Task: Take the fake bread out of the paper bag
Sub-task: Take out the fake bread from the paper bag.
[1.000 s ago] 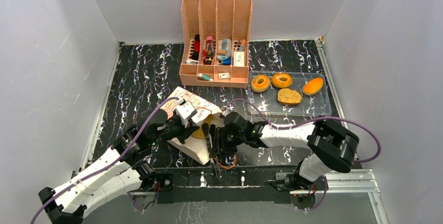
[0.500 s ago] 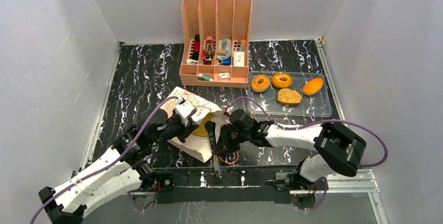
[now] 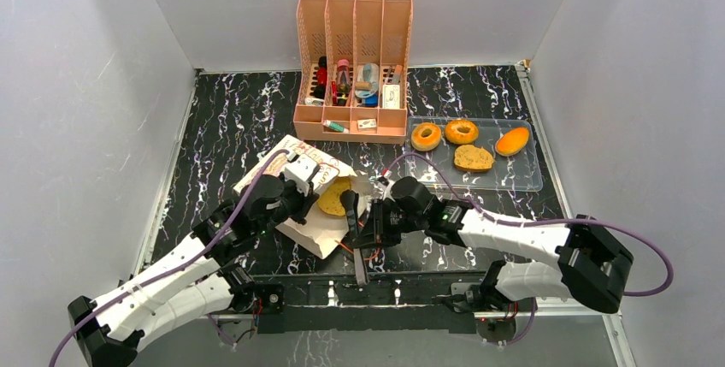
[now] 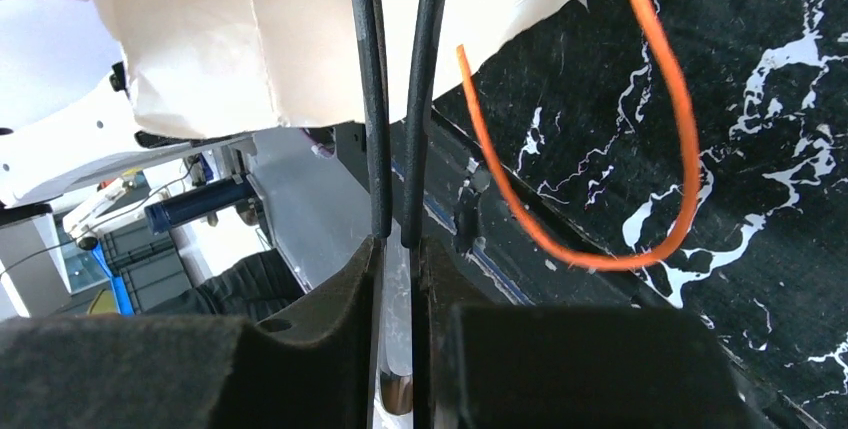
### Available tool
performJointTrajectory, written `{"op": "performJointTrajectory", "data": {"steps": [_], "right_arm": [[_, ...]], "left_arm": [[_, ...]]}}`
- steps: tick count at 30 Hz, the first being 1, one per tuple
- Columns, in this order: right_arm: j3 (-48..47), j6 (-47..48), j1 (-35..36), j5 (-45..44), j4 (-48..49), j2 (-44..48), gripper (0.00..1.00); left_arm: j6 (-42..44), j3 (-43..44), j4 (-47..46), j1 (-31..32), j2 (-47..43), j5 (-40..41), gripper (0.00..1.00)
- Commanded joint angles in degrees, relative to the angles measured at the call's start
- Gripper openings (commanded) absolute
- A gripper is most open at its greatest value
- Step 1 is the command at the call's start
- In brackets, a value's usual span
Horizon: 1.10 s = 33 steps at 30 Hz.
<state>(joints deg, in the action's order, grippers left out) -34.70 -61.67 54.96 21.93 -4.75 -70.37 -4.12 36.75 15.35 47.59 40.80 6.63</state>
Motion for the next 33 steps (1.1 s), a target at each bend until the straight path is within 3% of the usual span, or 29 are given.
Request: {"op": "performJointTrajectory", "data": {"steps": [1,16,25,33], "right_arm": [[0.4,-0.6,-0.1,-1.3,0.4,5.2,0.0],[4.3,-3.4,0.8,-7.9,-15.3,23.0,0.0],[4.9,-6.8,0.7,-17.5,-22.2,30.4,0.0],[2.5,-8.2,-0.5,-32.1,-26.0,28.2,0.0]], "left_arm": [[-1.3,1.9,-0.6,0.2,1.4,5.3,0.0],[-8.7,4.5,4.6,0.2,4.0,25.0,0.0],[-10.2,5.0,8.0,0.2,2.0,27.1,0.0],[-9.1,4.8,8.6,0.2,-0.6,25.4,0.0]]}}
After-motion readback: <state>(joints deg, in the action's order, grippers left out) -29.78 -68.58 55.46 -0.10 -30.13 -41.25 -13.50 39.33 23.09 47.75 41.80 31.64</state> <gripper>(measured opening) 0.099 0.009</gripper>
